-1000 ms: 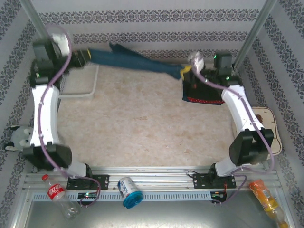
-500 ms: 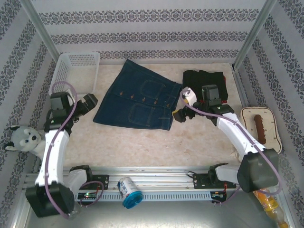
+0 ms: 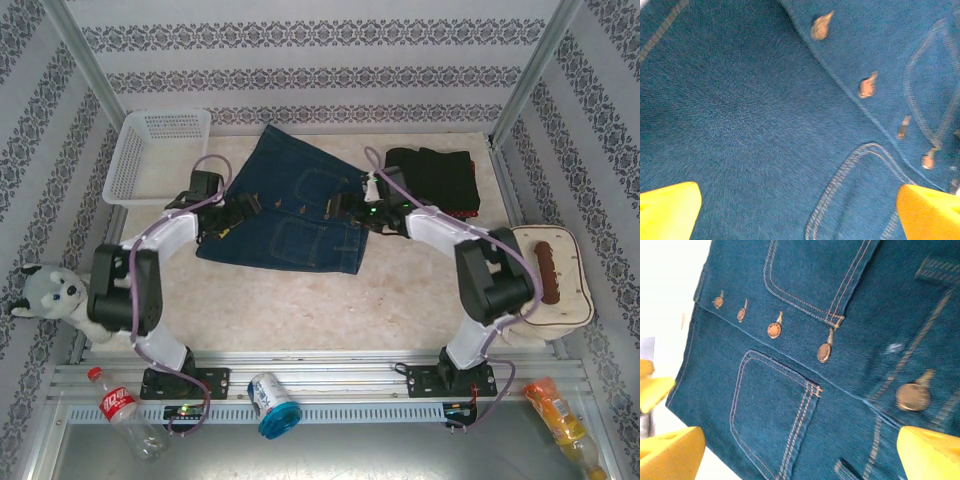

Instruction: Fold and stack the skirts

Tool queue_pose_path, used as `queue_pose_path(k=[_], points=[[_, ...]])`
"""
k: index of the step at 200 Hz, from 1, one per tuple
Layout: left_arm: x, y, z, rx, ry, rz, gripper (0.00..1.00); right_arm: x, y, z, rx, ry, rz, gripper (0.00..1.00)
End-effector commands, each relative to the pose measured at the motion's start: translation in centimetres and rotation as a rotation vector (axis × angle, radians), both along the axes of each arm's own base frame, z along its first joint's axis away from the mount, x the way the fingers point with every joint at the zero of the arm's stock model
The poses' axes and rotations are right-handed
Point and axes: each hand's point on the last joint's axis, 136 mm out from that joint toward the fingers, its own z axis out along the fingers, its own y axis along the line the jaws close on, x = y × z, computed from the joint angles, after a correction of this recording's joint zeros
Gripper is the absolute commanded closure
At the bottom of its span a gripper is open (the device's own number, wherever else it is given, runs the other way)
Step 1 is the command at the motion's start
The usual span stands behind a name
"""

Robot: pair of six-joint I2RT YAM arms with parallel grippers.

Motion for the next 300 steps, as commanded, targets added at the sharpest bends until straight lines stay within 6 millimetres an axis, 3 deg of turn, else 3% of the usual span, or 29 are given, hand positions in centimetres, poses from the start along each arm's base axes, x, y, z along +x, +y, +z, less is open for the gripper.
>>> queue_pose_path(k=[1,14,28,50,67,90,109,137,154,172,208,231,263,300], points=[[0.4,-1.4,-2.7,-0.089,0.053,0.028,0.00,1.0,1.9,-1.4,0.046,0.117,-0.099,0.02],[-0.6,-1.2,-4.3,-0.111,0.076,0.082,0.00,0.7,2.2,-3.0,0.033,0.168,-0.124,0.02],[-2.7,-0.7,-5.5,-0.105,0.109,0.145,0.00,0.3,1.0,-4.8,-0.011,0.216,-0.188,0.02],[-7.6,-0.1,-7.2,-0.084,0.184,0.228,0.00,0.0,-1.1,-6.5,-0.063,0.262,-0.249,0.02],[-11.9,-1.3,-8.2,-0.139,0.251,0.258,0.00,0.0,-2.7,-7.2,-0.113,0.284,-0.264,0.02],[-15.6,-5.5,-7.0,-0.255,0.287,0.209,0.00,0.5,-4.4,-6.9,-0.155,0.274,-0.282,0.02],[-16.3,-5.5,-4.5,-0.172,0.256,0.184,0.00,1.3,-4.3,-5.2,-0.155,0.234,-0.248,0.02],[-12.1,-3.1,1.9,0.045,0.058,0.109,0.00,1.7,-2.7,-1.9,-0.156,0.149,-0.192,0.02],[-7.6,-2.4,5.0,0.131,-0.033,0.053,0.00,1.9,-1.4,-1.0,-0.154,0.118,-0.179,0.02],[-2.2,-1.3,6.3,0.183,-0.094,0.049,0.00,2.5,-1.2,-0.9,-0.165,0.099,-0.200,0.02],[8.5,-0.3,6.6,0.157,-0.168,0.044,0.00,4.7,-0.9,-0.4,-0.139,0.063,-0.218,0.02],[13.5,0.1,6.9,0.140,-0.214,0.052,0.00,6.3,-0.6,0.6,-0.146,0.050,-0.190,0.02],[17.8,0.7,5.7,0.096,-0.236,0.093,0.00,8.8,-0.9,2.0,-0.173,-0.008,-0.223,0.02],[20.8,-0.1,2.7,0.018,-0.211,0.087,0.00,13.5,-0.4,1.2,-0.156,-0.025,-0.234,0.02]])
